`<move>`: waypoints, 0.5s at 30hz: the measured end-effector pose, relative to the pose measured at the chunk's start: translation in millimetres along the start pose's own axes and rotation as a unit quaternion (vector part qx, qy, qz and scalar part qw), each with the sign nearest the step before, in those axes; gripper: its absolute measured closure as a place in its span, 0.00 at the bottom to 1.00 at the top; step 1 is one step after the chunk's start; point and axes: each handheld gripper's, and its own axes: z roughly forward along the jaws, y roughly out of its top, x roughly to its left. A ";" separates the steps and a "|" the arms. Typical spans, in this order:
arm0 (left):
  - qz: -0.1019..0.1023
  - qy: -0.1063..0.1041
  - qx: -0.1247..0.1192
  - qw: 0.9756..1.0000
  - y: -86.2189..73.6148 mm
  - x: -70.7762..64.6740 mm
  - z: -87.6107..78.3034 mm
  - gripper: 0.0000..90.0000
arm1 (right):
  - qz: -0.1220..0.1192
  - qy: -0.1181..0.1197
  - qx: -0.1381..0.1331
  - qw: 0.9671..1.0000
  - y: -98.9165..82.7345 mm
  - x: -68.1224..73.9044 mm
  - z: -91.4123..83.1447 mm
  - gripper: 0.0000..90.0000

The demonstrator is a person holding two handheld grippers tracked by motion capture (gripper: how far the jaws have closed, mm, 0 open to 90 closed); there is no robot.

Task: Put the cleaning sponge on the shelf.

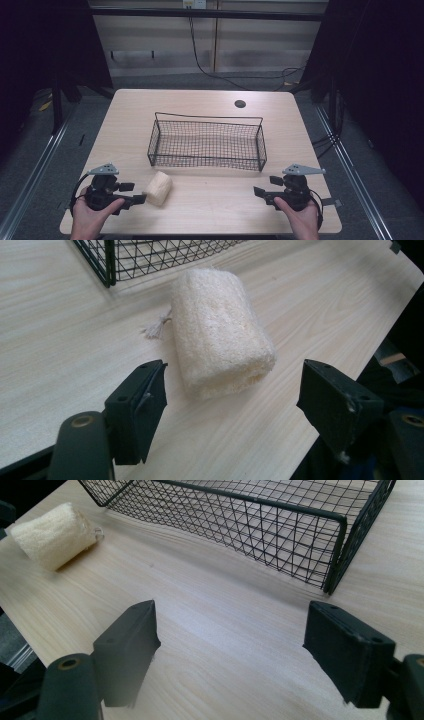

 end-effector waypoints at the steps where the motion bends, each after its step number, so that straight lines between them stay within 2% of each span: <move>1: 0.003 0.002 0.004 1.000 0.1 -0.4 0.8 0.30 | 0.000 0.001 -0.002 1.000 0.0 -0.4 -0.3 0.23; 7: 0.002 0.002 0.005 1.000 1.1 -3.3 1.4 0.28 | -0.002 0.001 -0.003 1.000 -0.1 0.3 0.1 0.23; 10: -0.001 0.009 0.006 1.000 0.9 -2.7 -1.1 0.28 | -0.002 0.003 0.001 1.000 -0.2 1.6 1.0 0.22; 13: 0.000 0.018 0.001 1.000 -0.9 -4.6 -0.6 0.35 | -0.002 0.006 0.003 1.000 -0.1 3.2 1.2 0.22; 15: -0.003 0.018 0.006 1.000 -0.8 -6.6 -0.6 0.34 | -0.006 0.007 0.005 1.000 -0.1 4.1 1.8 0.22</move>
